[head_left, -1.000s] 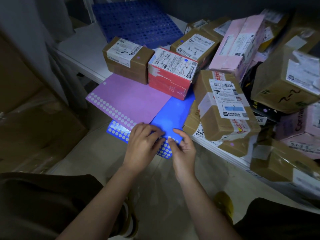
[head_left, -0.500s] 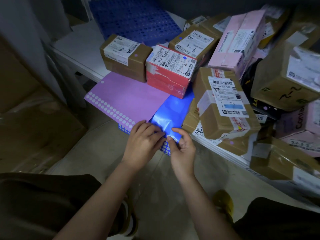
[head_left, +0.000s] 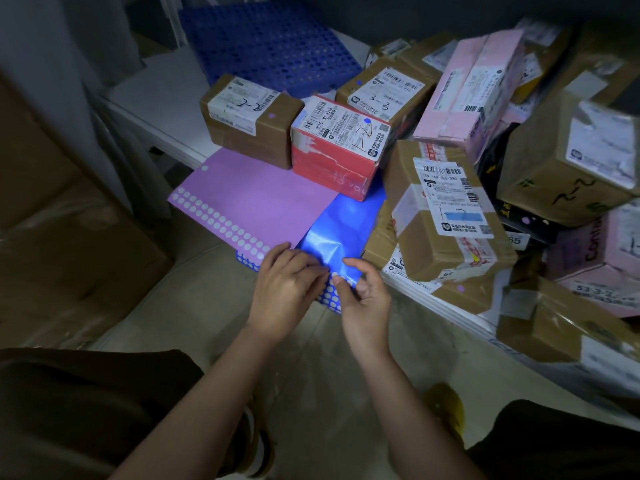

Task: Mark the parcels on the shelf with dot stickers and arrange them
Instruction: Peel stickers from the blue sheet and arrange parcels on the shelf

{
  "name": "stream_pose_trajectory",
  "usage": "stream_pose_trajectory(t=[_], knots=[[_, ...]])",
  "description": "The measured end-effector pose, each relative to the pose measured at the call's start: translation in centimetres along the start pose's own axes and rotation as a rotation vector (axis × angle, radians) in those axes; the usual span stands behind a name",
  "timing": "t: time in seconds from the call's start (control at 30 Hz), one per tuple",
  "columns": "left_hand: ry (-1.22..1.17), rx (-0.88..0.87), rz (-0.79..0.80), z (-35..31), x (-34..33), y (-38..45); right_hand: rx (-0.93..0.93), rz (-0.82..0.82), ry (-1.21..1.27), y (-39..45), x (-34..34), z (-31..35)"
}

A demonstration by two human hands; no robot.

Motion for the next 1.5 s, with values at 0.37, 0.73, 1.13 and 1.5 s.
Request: stream_pose_trajectory(t=[0.37,0.73,1.13,1.5], knots=[[0.033,0.025,-0.059,-0.9,1.5,0.0,0.013,0.009,-0.135,-1.4,1.2,0.5],[-0.117,-0.204,-0.114,-9.3,4.9,6.4,0.343,-0.239,-0.485,-3.9,9.9,5.9],[0.066,-0.433,0.271,-17.0,1.9,15.1,0.302,-0.357,-0.41,0.5,16.1,10.4],[0.085,-0.329,0.609,-17.8,1.8,15.6,0.226,-0.21,-0.25,1.2,15.8,10.3]])
Point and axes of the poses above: each hand's wrist, its own y-axis towards the middle knuckle, its own x-axis out of the back of the hand, z = x × y, the point moved 1 cm from there along y, towards the middle knuckle, and after that the axes turned 7 degrees about z, right-handed, at the moved point
